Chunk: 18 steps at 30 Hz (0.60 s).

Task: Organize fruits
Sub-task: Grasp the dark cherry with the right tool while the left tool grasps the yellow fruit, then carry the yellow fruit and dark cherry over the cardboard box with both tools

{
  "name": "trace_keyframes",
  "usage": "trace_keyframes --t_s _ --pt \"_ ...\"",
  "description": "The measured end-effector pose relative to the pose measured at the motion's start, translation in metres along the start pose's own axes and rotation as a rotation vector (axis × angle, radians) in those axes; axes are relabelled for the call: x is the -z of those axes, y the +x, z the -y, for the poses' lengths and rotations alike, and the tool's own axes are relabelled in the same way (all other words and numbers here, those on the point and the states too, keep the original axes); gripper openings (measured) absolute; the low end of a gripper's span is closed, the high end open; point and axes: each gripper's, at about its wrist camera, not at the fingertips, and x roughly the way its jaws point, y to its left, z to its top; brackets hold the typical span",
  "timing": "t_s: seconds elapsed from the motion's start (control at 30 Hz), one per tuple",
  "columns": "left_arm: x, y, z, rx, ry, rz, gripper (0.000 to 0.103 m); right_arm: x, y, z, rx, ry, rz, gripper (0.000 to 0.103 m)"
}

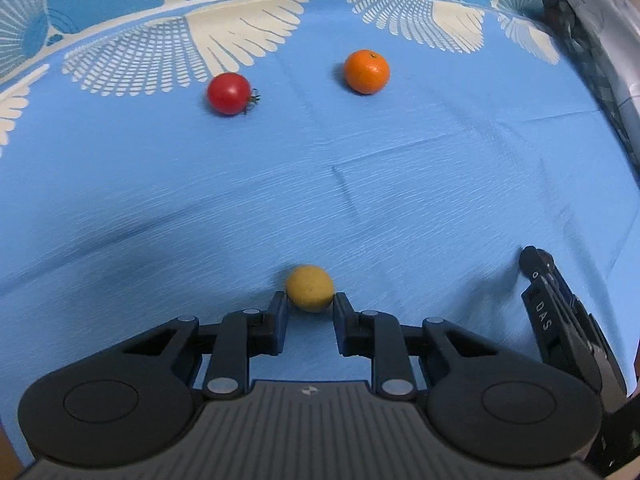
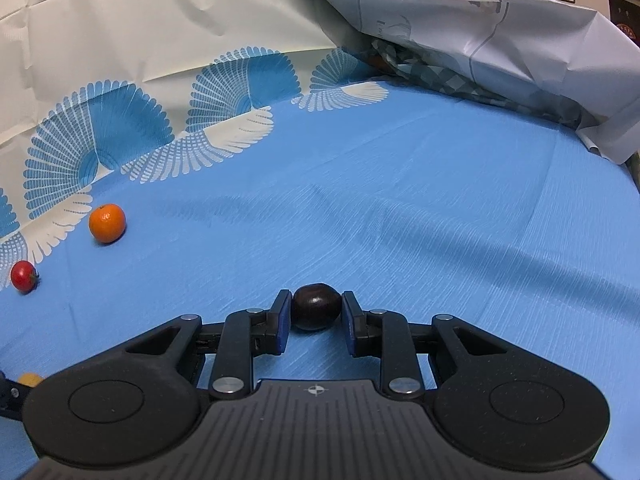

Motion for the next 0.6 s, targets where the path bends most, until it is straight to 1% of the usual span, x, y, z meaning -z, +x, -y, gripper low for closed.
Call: trace_keyframes --t_s 0.17,0.23,0.3,0.4,0.5,0.6 --pt "0.016 -0.029 0.002 -0.074 0.040 0.043 0.026 -0.003 -0.002 0.003 0.000 0.039 -0.002 0.027" --pt "0.024 -0.046 0.001 -0.088 0.044 0.064 0.027 -0.005 -0.006 0.003 0.002 0.044 -0.016 0.027" --pt "0.034 -0.065 -0.002 -0.095 0.041 0.083 0.027 -0.010 -0.018 0.006 -0.014 0.051 -0.019 0.027" --pt "0.050 -0.095 -0.006 -0.114 0.035 0.112 0.027 -0.015 -0.054 0.013 -0.048 0.050 -0.004 0.027" --pt "0.070 -0.126 -0.010 -0.137 0.017 0.129 0.027 -0.017 -0.098 0.022 -0.108 0.042 0.002 0.027" --pt "0.094 -0.163 -0.019 -0.152 -0.021 0.142 0.027 -0.018 -0.147 0.023 -0.178 0.004 0.011 0.027"
